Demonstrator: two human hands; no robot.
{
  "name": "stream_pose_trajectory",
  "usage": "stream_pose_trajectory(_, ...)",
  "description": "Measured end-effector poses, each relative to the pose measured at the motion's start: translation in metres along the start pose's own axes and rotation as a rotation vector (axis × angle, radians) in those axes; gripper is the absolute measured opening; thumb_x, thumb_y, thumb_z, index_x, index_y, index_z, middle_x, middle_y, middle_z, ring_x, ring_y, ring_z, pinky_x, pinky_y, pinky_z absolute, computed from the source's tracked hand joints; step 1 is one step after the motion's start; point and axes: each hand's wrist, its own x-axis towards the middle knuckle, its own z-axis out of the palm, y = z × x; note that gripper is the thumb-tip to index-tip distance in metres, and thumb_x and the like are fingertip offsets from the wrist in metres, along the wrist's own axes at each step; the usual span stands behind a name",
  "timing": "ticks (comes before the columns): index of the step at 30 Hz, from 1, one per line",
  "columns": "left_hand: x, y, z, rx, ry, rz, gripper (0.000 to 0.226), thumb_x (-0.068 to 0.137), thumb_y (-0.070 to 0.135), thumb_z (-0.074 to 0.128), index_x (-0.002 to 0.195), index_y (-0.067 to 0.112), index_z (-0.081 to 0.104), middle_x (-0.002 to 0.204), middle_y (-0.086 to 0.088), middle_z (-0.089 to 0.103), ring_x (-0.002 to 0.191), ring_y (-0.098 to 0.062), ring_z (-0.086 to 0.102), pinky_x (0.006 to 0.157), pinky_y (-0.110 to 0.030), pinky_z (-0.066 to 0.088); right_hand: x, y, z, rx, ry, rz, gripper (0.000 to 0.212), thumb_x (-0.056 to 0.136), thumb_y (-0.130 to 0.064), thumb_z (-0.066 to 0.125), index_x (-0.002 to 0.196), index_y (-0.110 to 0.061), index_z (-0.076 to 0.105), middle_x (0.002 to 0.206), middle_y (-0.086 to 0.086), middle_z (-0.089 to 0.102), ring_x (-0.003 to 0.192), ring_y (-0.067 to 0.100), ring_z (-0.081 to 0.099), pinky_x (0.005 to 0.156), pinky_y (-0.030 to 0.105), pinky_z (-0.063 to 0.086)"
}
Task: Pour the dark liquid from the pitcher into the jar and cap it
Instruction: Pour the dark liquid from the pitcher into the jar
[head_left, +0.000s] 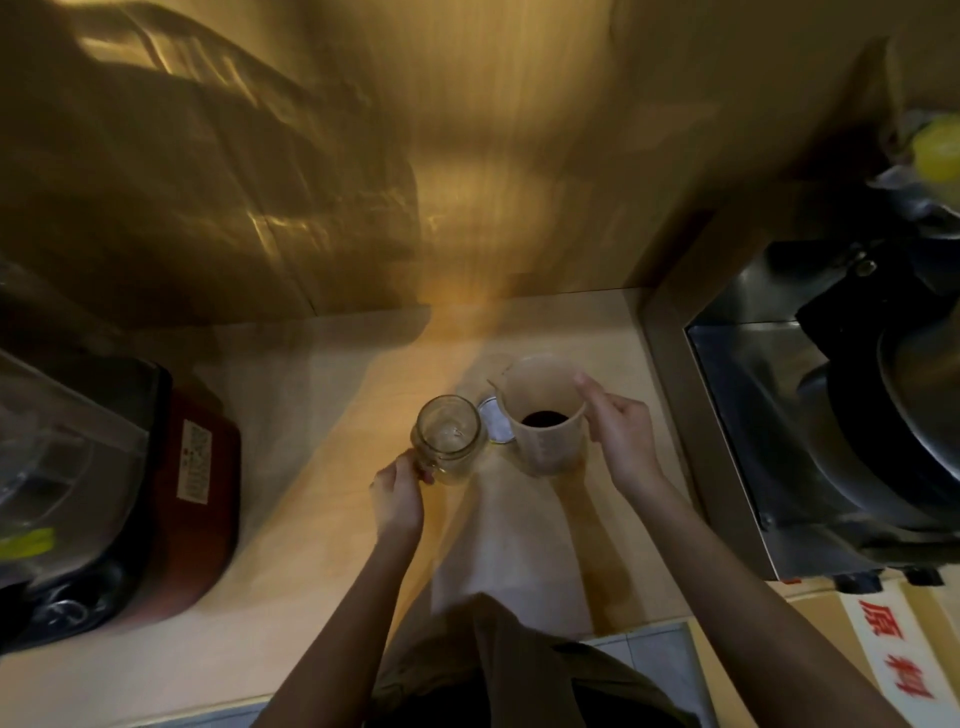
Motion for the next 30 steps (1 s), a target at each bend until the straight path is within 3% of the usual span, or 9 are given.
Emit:
stream_pose_trajectory(3, 0.005, 0.005, 0.001, -0.066, -0.027, -0.064, 0.043, 0.091, 0.026, 0.032, 0.054, 0.011, 0.047, 0.058, -0.009, 0.047, 0.062, -0.024, 0.043, 0.064, -0.036, 0.032, 0.005, -0.002, 0.002, -0.016, -0.004, -0.009, 0.050, 0.089, -0.030, 0.062, 0.048, -0.008, 0.042, 0.049, 0.006, 0.032, 0.038, 0.003, 0.031, 0.042, 0.012, 0.031)
stream_pose_trajectory(8, 0.021, 0.024, 0.000, -0.237, 0.039, -0.239, 0.040, 0.089, 0.022, 0.038, 0.049, 0.015, 0.038, 0.048, -0.002, 0.038, 0.050, -0.017, 0.031, 0.047, -0.026, 0.029, 0.014, -0.005, 0.005, 0.016, 0.028, -0.062, 0.053, 0.089, -0.027, 0.063, 0.044, -0.012, 0.039, 0.045, 0.001, 0.031, 0.037, 0.003, 0.031, 0.042, 0.010, 0.031)
stream_pose_trajectory(10, 0.025, 0.032, -0.005, -0.256, 0.019, -0.240, 0.041, 0.089, 0.022, 0.039, 0.048, 0.016, 0.037, 0.047, -0.002, 0.036, 0.048, -0.017, 0.030, 0.047, -0.027, 0.027, 0.017, -0.010, 0.007, 0.008, 0.026, -0.092, 0.052, 0.088, -0.028, 0.063, 0.044, -0.011, 0.040, 0.041, -0.004, 0.032, 0.037, 0.003, 0.031, 0.043, 0.011, 0.031)
stream_pose_trajectory(13, 0.028, 0.048, -0.015, -0.247, -0.024, -0.166, 0.046, 0.089, 0.026, 0.041, 0.044, 0.016, 0.037, 0.039, 0.001, 0.036, 0.043, -0.017, 0.032, 0.049, -0.029, 0.026, 0.019, -0.022, 0.007, 0.010, -0.021, -0.187, 0.053, 0.089, -0.025, 0.062, 0.045, -0.009, 0.038, 0.043, -0.002, 0.027, 0.040, 0.008, 0.029, 0.045, 0.014, 0.030)
stream_pose_trajectory(17, 0.031, 0.071, -0.023, -0.182, -0.103, -0.031, 0.056, 0.091, 0.032, 0.039, 0.038, 0.016, 0.037, 0.029, 0.005, 0.035, 0.031, -0.010, 0.031, 0.044, -0.025, 0.025, 0.020, -0.050, 0.006, 0.025, -0.095, -0.258, 0.054, 0.092, -0.025, 0.058, 0.046, -0.004, 0.039, 0.049, 0.006, 0.028, 0.048, 0.017, 0.028, 0.054, 0.029, 0.032)
stream_pose_trajectory(21, 0.032, 0.100, -0.032, -0.030, -0.155, 0.031, 0.061, 0.092, 0.034, 0.041, 0.033, 0.018, 0.042, 0.027, 0.005, 0.038, 0.028, -0.006, 0.034, 0.050, -0.030, 0.027, 0.028, -0.083, -0.004, -0.106, -0.128, -0.345, 0.064, 0.087, -0.043, 0.057, 0.049, 0.006, 0.043, 0.053, 0.012, 0.034, 0.052, 0.021, 0.034, 0.058, 0.030, 0.030)
stream_pose_trajectory(26, 0.017, 0.137, -0.044, 0.347, -0.140, 0.261, 0.054, 0.092, 0.039, 0.040, 0.044, 0.015, 0.047, 0.048, -0.002, 0.049, 0.051, -0.018, 0.046, 0.057, -0.032, 0.032, 0.039, -0.129, -0.005, -0.453, -0.170, -0.484, 0.062, 0.089, -0.045, 0.056, 0.040, -0.011, 0.038, 0.042, 0.007, 0.034, 0.043, 0.016, 0.036, 0.057, 0.031, 0.034)
stream_pose_trajectory(30, 0.005, 0.146, -0.050, 0.462, -0.116, 0.320, 0.055, 0.091, 0.043, 0.038, 0.049, 0.010, 0.051, 0.057, -0.010, 0.054, 0.060, -0.028, 0.052, 0.068, -0.040, 0.044, 0.037, -0.148, 0.003, -0.598, -0.127, -0.636, 0.066, 0.087, -0.045, 0.059, 0.046, 0.006, 0.049, 0.050, 0.029, 0.051, 0.052, 0.037, 0.052, 0.061, 0.043, 0.049)
